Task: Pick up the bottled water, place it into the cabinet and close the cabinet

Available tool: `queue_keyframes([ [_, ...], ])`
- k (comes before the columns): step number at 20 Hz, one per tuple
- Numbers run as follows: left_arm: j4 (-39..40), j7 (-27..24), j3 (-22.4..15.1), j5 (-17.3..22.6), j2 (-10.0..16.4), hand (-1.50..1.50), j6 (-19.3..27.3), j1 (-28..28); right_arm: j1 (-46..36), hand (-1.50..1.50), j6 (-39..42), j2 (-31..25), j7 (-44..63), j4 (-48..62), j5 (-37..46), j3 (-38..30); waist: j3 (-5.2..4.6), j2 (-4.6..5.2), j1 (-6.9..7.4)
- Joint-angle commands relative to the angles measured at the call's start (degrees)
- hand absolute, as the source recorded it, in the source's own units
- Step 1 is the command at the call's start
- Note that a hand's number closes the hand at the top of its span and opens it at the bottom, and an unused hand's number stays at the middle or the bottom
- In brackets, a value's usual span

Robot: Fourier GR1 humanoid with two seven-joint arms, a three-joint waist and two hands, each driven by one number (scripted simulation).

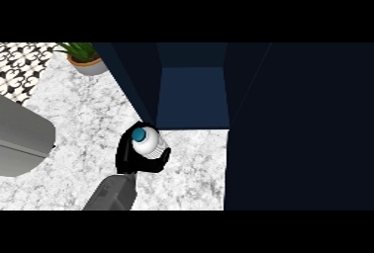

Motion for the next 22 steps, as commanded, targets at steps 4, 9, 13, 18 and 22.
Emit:
queue_keyframes([
  [4, -8.1, 6.1, -11.4, 0.6, -0.1, 1.50, 16.4, -6.3, -2.0, -1.50, -0.8, -0.4, 5.3, -5.6, -4.7, -2.0, -0.03, 0.32, -0.12],
  [9, -5.9, 12.7, -11.1, 2.9, -0.1, 1.50, 23.4, -17.0, -2.0, -1.50, -0.8, 0.9, 1.1, -0.9, -1.5, -0.7, -0.05, 0.38, -0.75],
  [13, -2.5, 16.1, -12.8, 0.7, -0.1, 1.50, 28.1, -23.4, 0.8, -1.50, 1.1, -1.6, 1.8, -5.2, -6.2, -4.9, -0.01, 0.34, -1.26],
  [18, 7.1, 15.3, -12.1, 6.1, -0.1, 1.50, 32.4, -30.3, -3.7, -1.50, 2.8, -0.6, -1.1, 1.3, -6.9, -6.6, -0.02, 0.73, -2.17],
  [22, 13.6, 18.3, -10.6, 7.1, -0.1, 1.50, 32.0, -36.3, -2.1, -1.50, 2.1, -0.3, 1.1, -2.3, -6.3, -6.7, -0.05, 0.74, -1.99],
])
